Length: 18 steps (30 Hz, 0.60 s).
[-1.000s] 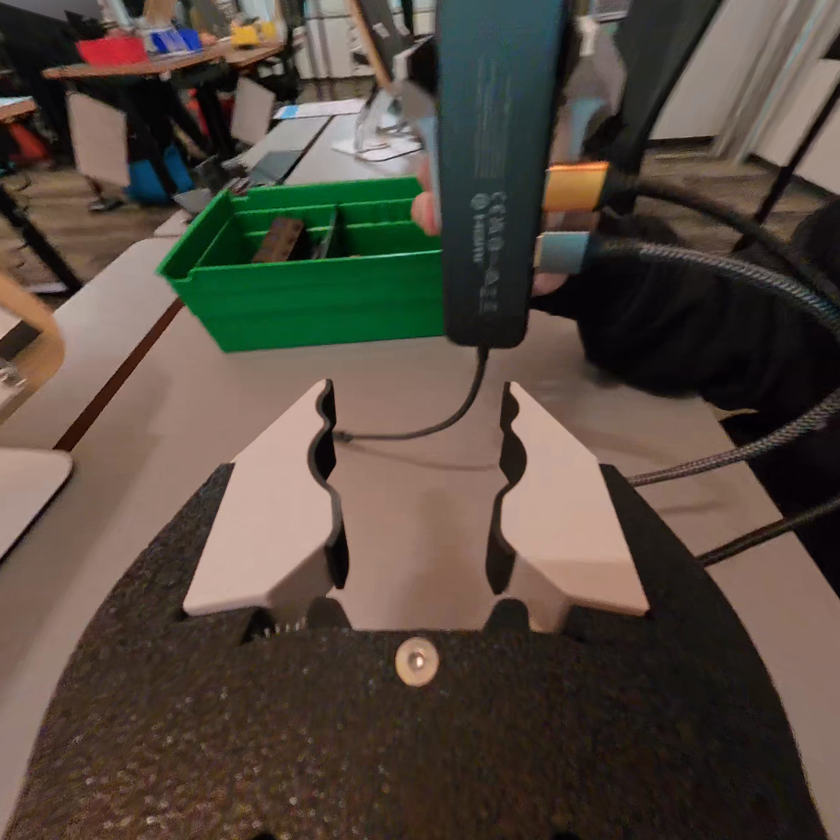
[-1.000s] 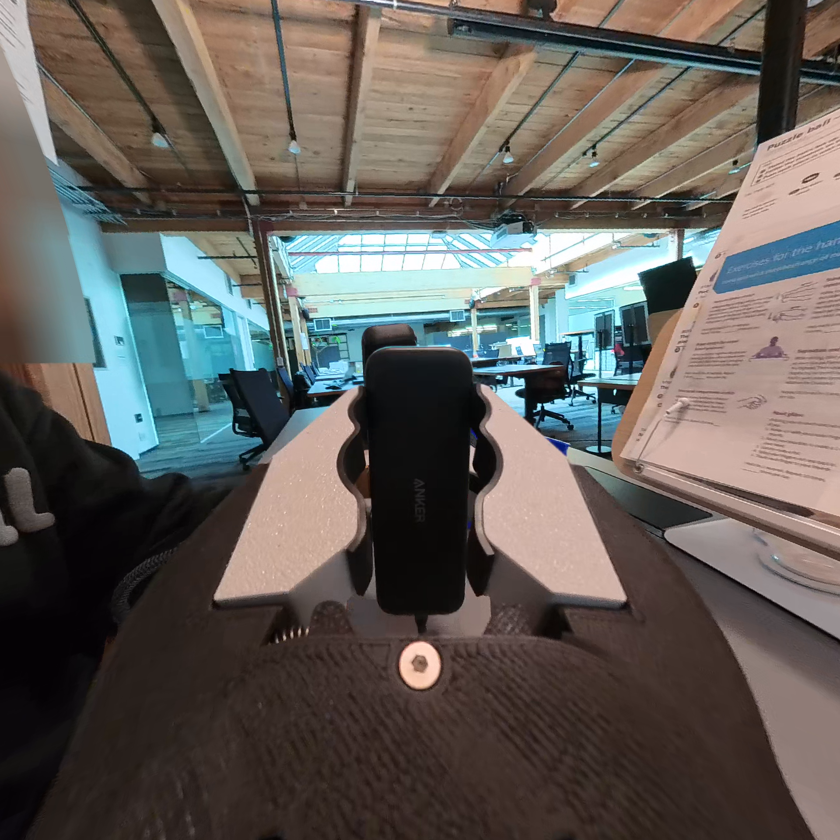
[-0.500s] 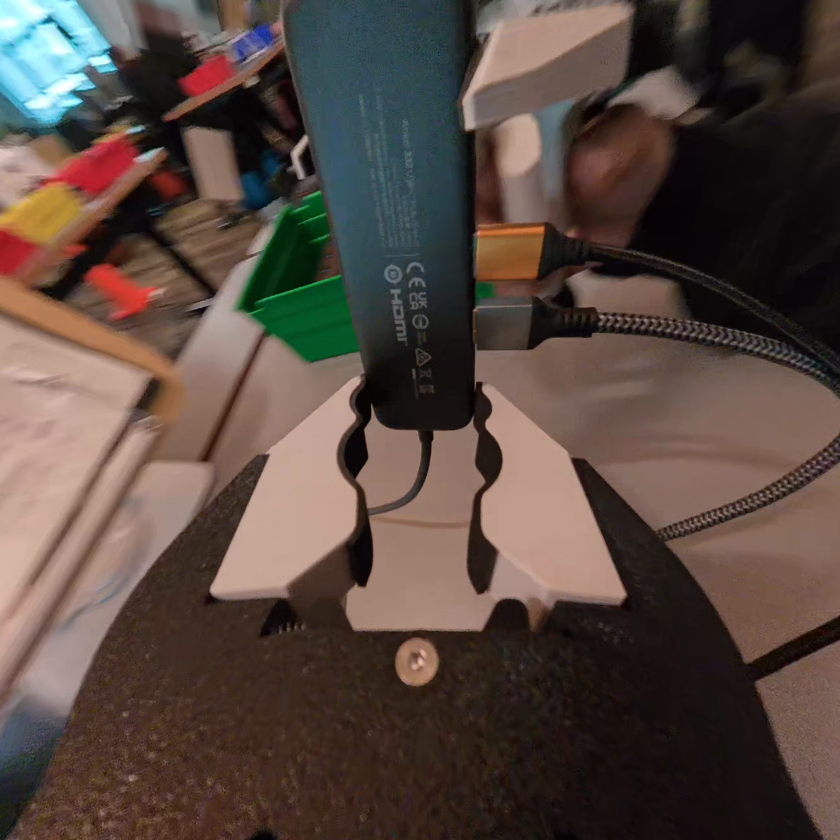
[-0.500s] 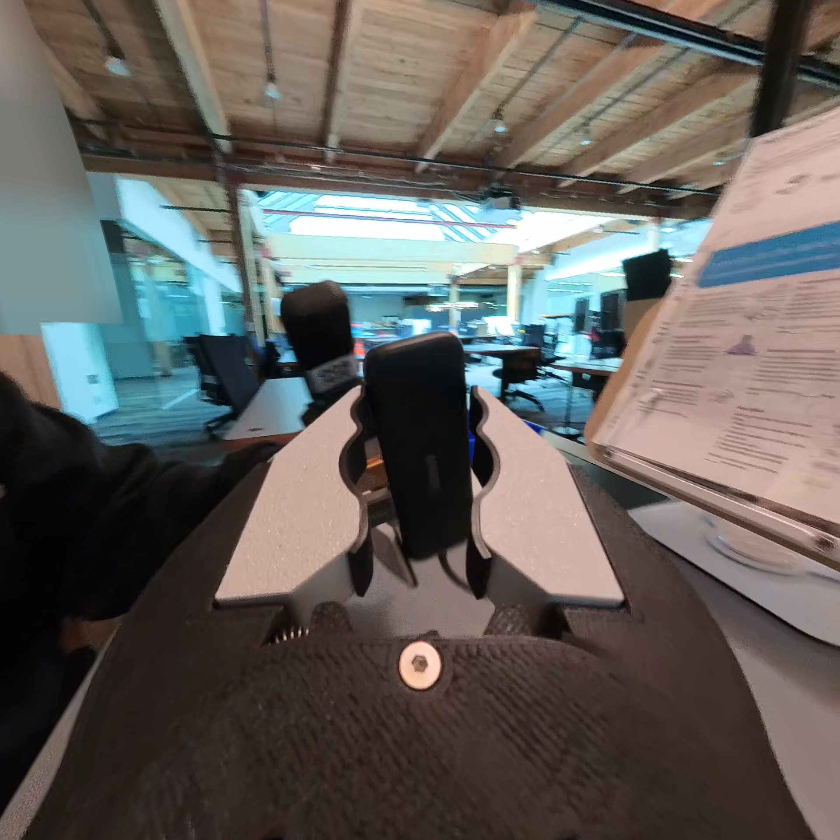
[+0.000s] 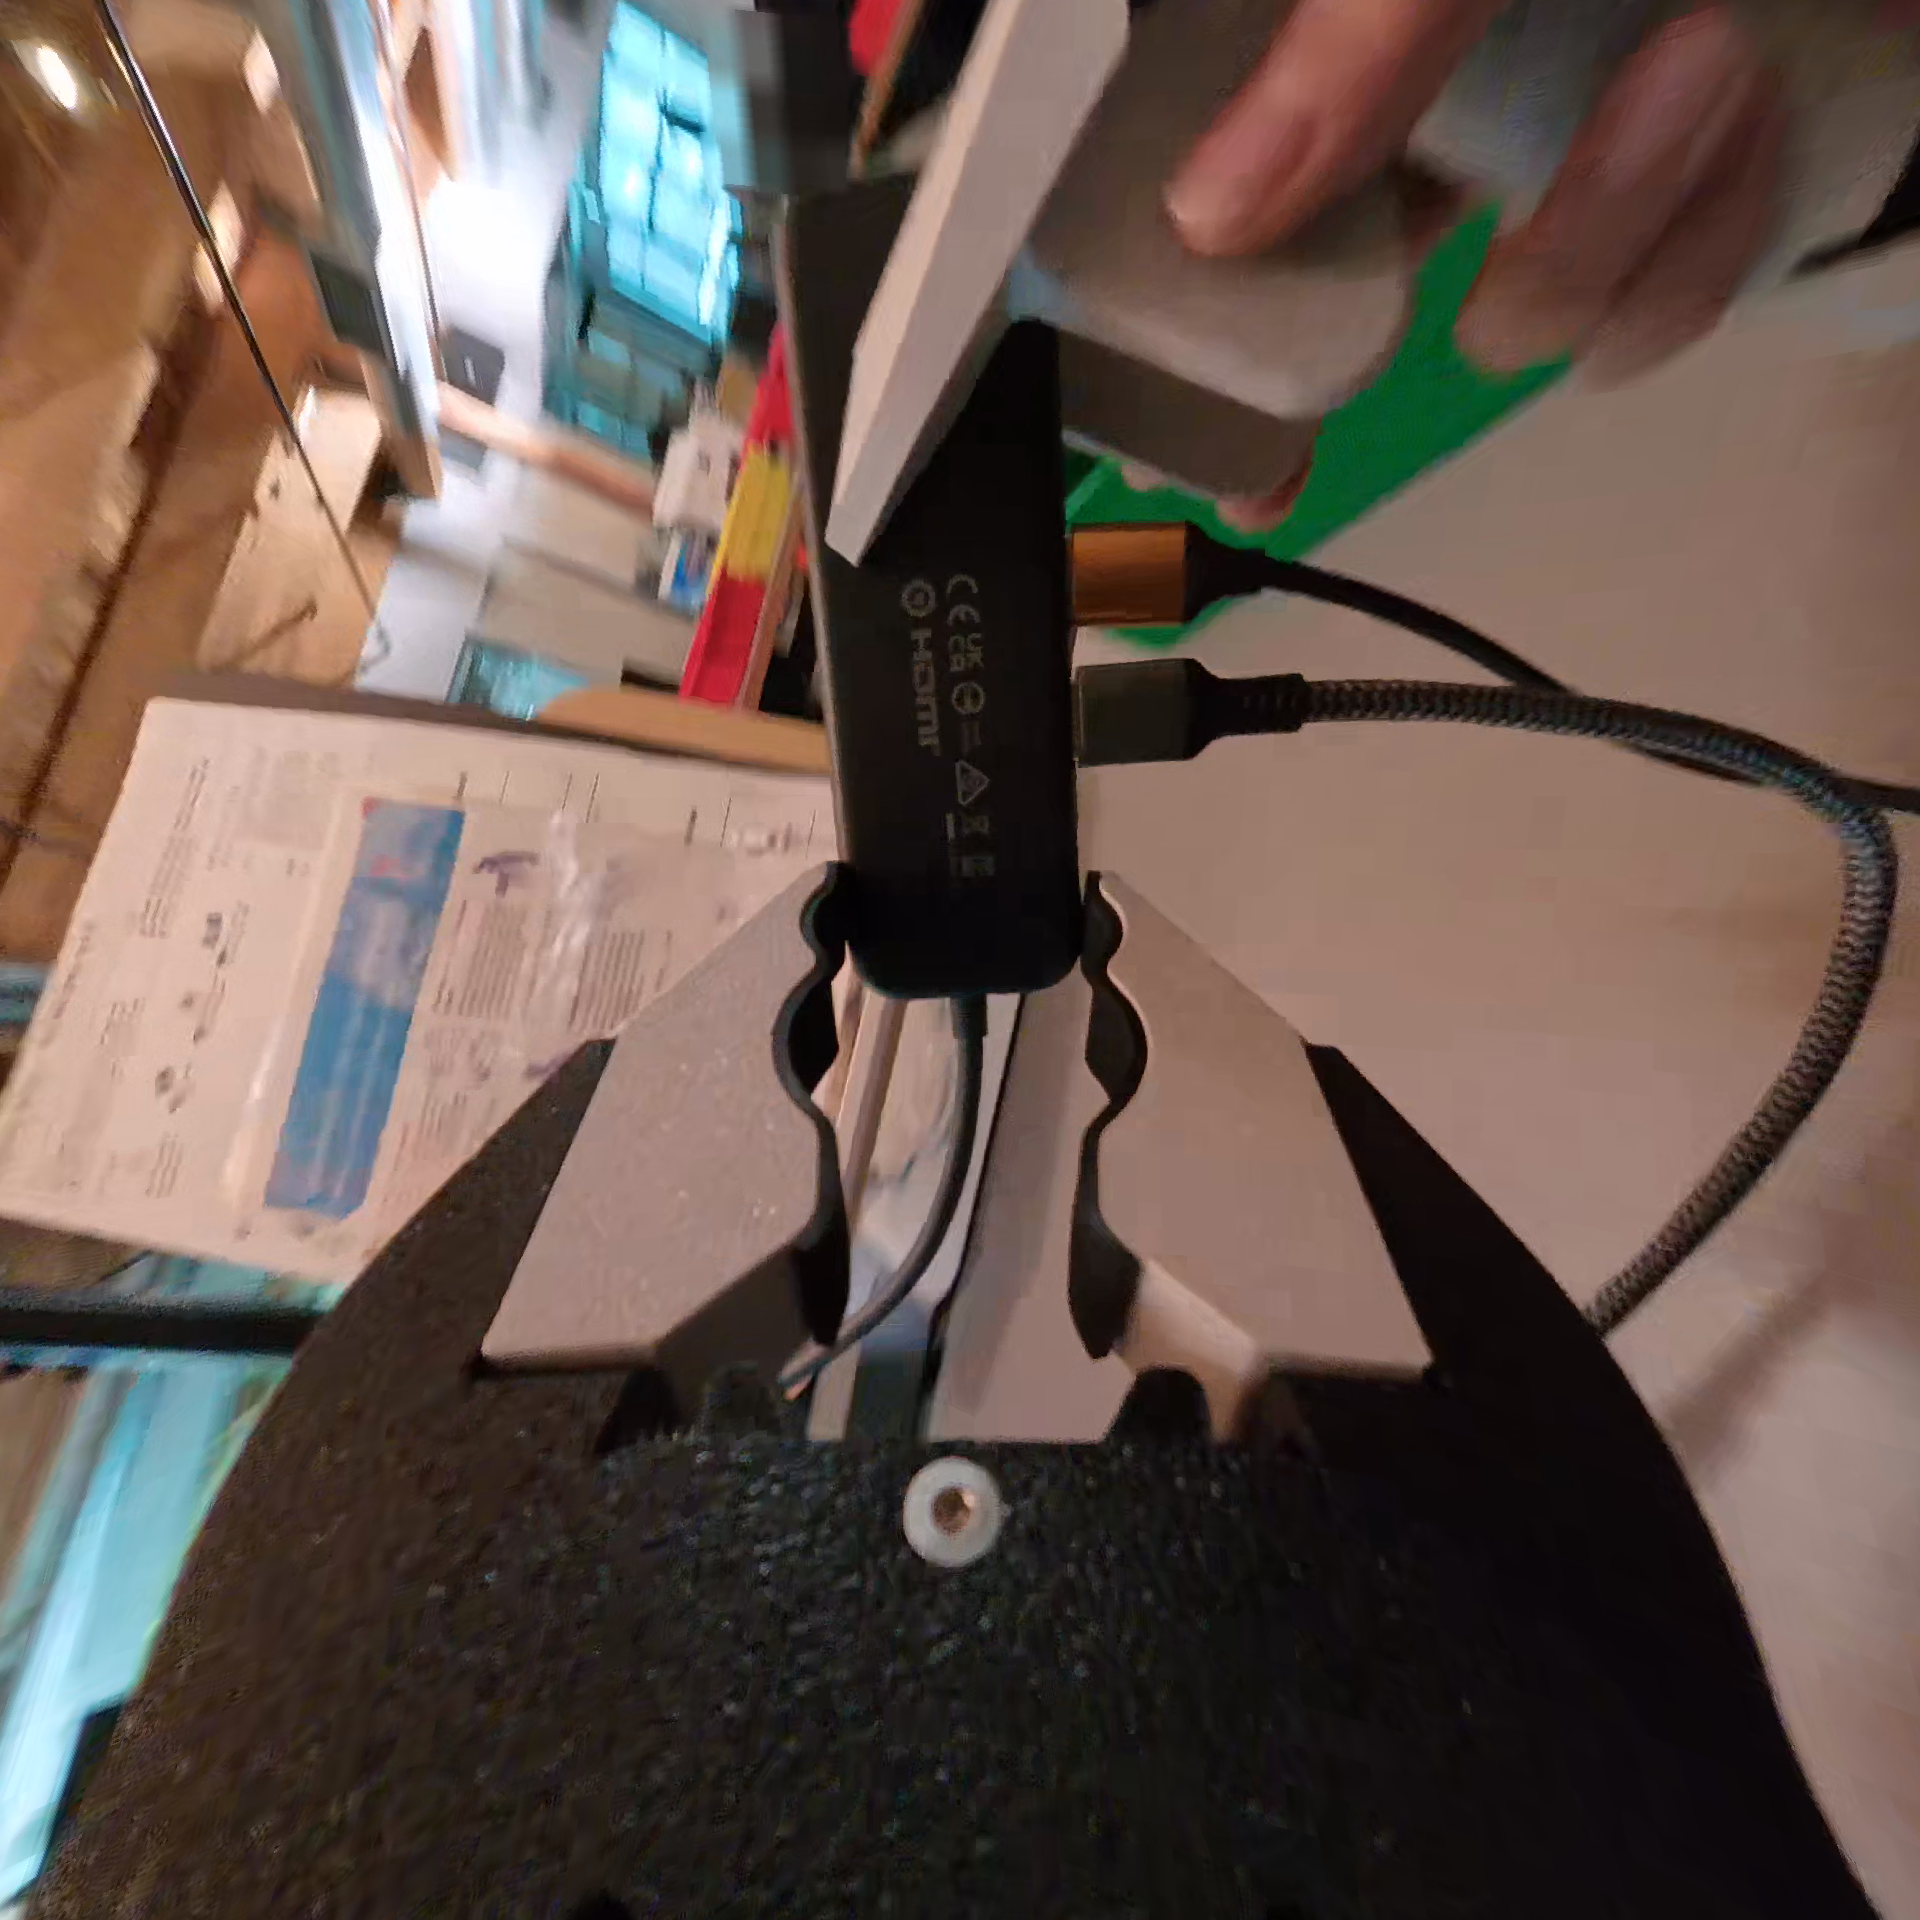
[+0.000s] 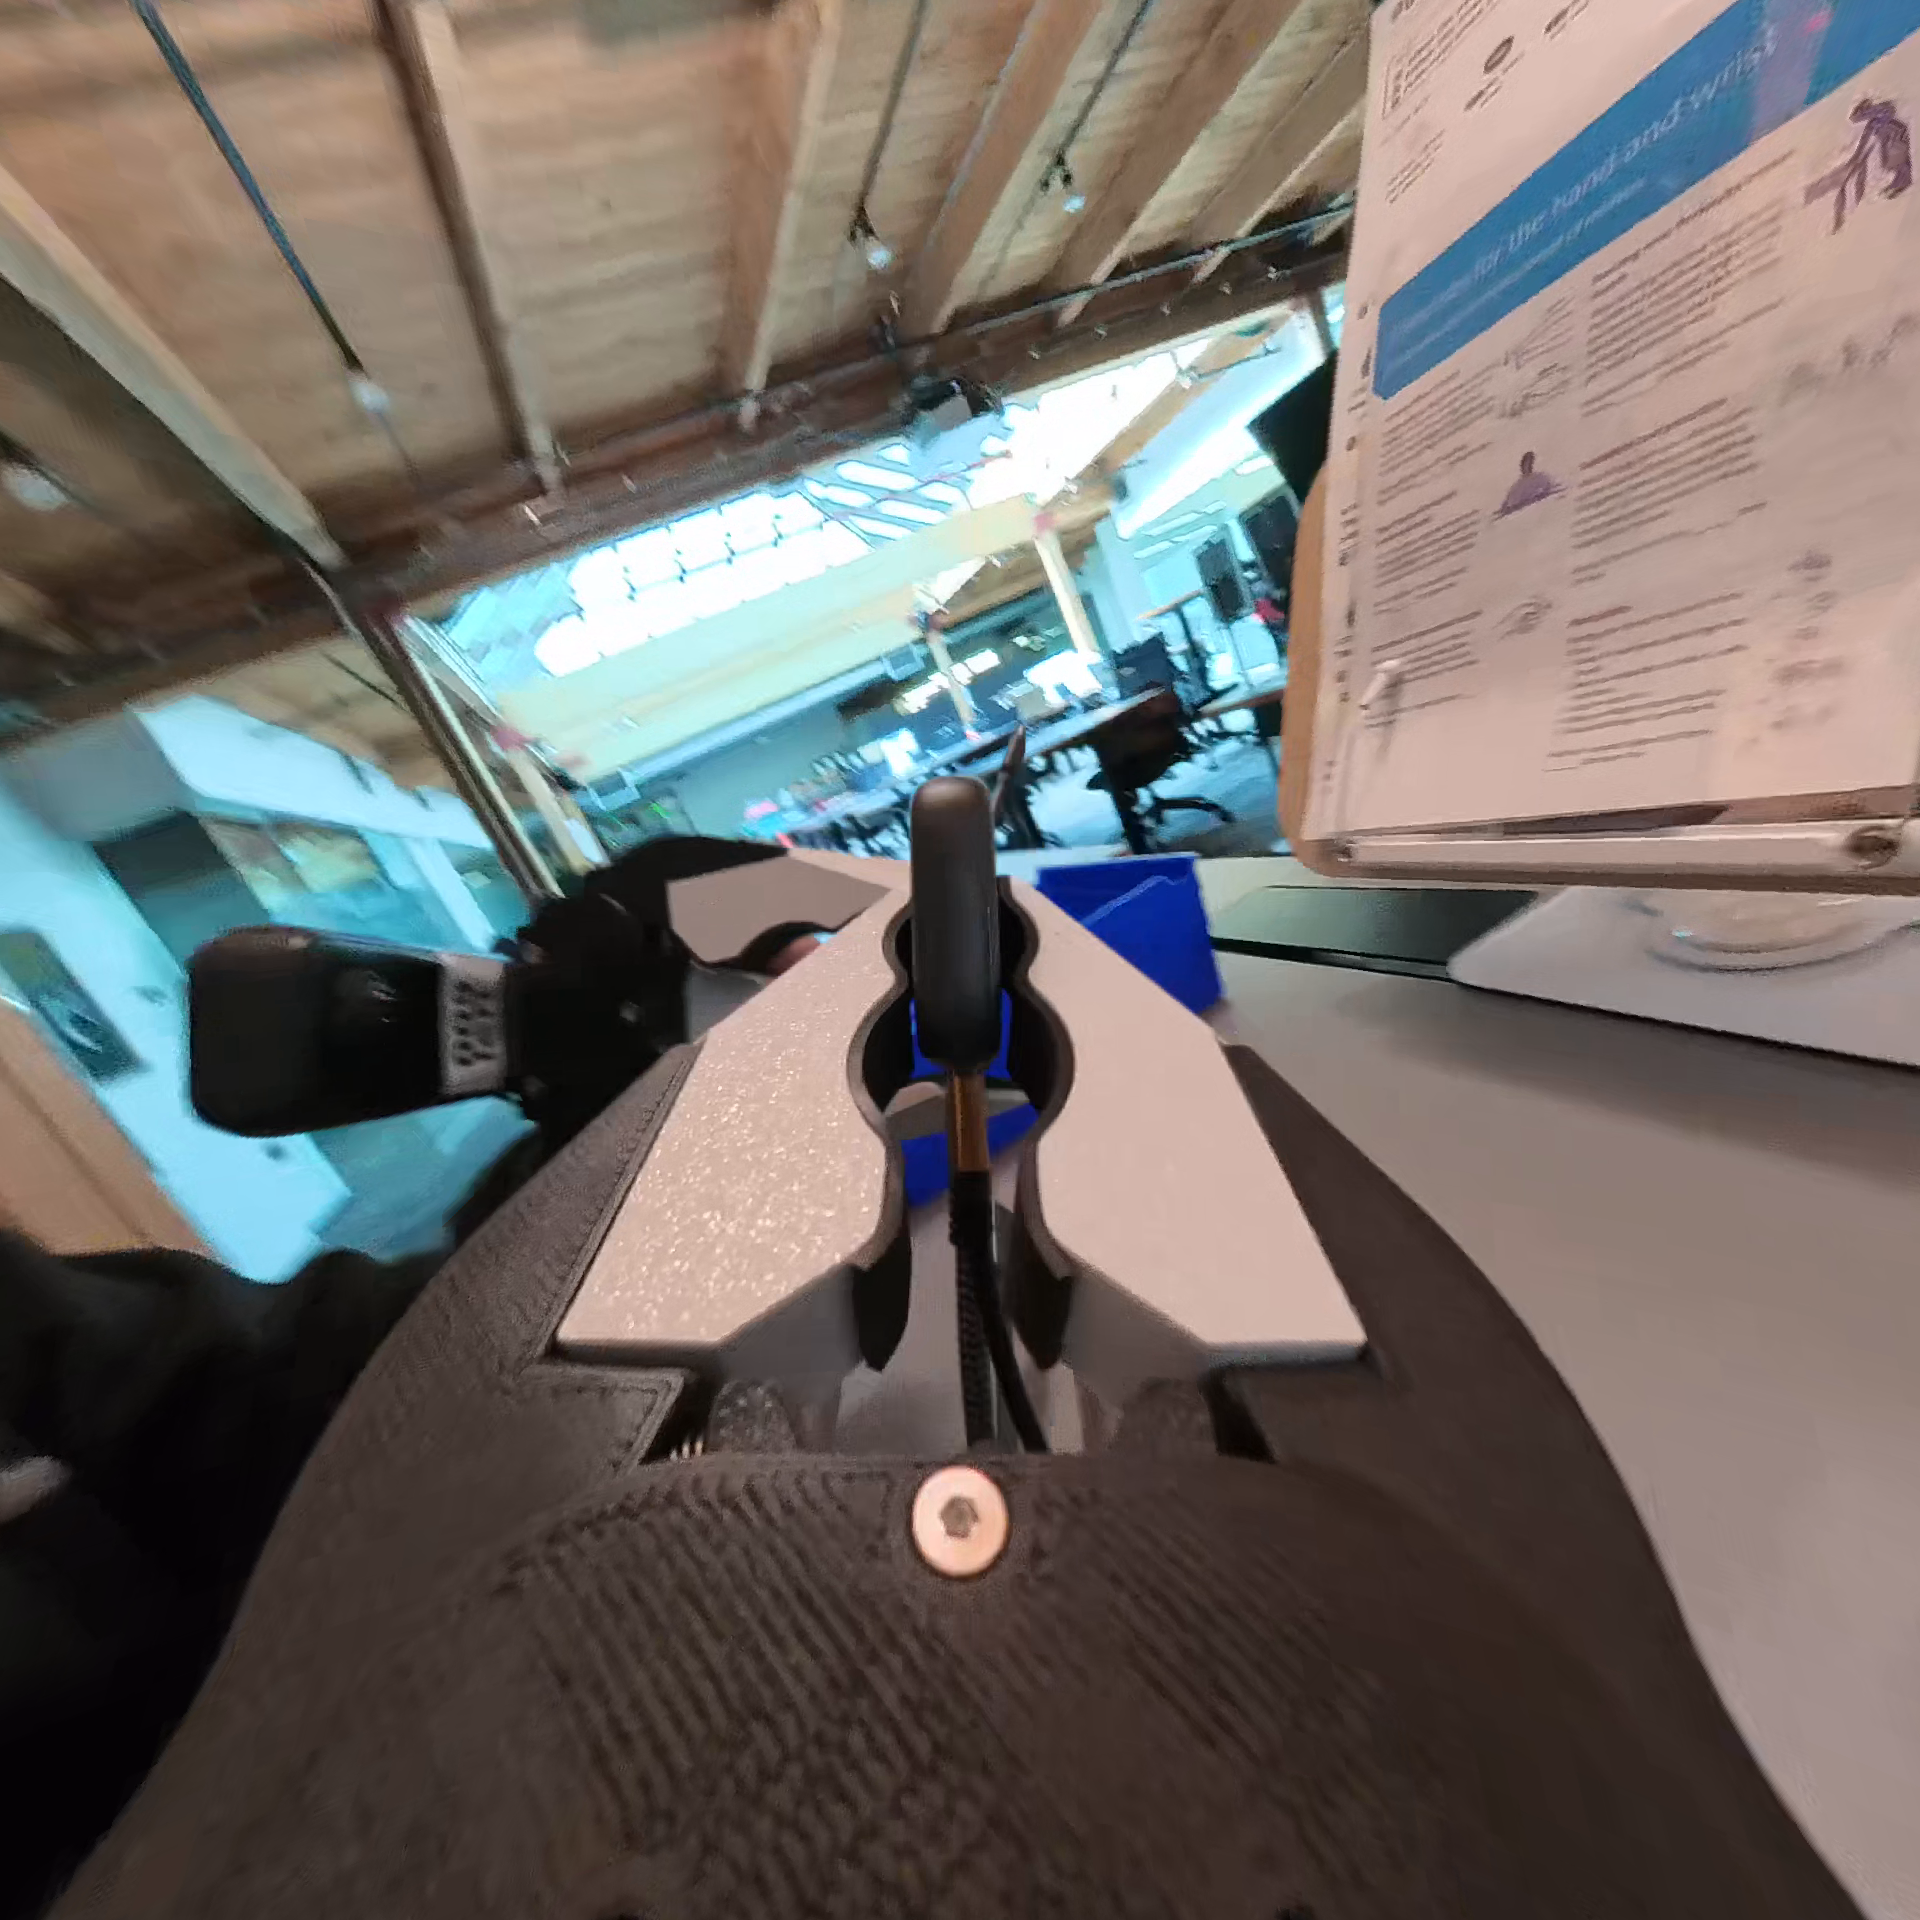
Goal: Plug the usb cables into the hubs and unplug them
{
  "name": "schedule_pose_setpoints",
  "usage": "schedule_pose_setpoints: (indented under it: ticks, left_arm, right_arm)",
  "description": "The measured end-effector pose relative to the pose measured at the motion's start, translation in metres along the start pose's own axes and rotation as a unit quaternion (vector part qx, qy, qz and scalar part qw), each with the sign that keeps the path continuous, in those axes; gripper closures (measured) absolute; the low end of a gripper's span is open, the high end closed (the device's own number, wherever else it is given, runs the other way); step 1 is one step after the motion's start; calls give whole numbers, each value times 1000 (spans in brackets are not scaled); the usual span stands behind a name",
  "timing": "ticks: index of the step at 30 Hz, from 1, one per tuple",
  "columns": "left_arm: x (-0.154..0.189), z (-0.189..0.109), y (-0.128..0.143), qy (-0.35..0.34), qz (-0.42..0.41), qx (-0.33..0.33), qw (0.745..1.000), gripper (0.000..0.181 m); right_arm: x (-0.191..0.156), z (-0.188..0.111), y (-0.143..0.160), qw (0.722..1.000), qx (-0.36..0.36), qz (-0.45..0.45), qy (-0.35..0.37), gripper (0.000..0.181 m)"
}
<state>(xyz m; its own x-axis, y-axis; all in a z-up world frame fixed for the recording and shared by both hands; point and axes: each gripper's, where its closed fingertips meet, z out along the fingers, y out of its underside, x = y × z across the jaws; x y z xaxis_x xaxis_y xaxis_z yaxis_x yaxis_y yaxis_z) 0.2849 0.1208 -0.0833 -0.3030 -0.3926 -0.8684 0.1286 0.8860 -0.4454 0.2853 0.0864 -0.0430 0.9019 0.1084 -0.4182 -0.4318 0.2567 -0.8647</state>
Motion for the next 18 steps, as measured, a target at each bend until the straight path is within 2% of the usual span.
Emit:
schedule_pose_setpoints:
  ticks: [1,4,6,10,14,15,18]
  left_arm:
    - [-2,-4,-8,4,-26,44,999,139]
    - [-22,-19,-23,-17,-100,146,984,136]
    - [-29,-33,-33,-19,-110,197,974,136]
    - [-27,-39,-29,10,-108,189,976,125]
    - [-19,-36,-35,37,-142,213,966,113]
    - [-21,-34,-34,26,-152,219,963,108]
    - [-26,-36,-34,11,-173,248,953,114]
  right_arm:
    - [-1,-3,-5,1000,14,23,-10,171]
    - [6,-12,-22,989,74,126,-28,171]
    - [17,-17,-26,975,102,194,-32,170]
    - [29,-25,-29,946,137,289,-54,171]
    - [16,-16,-22,937,111,318,-96,171]
    - [14,-14,-19,935,108,324,-100,171]
    - [13,-10,-12,934,91,329,-100,171]
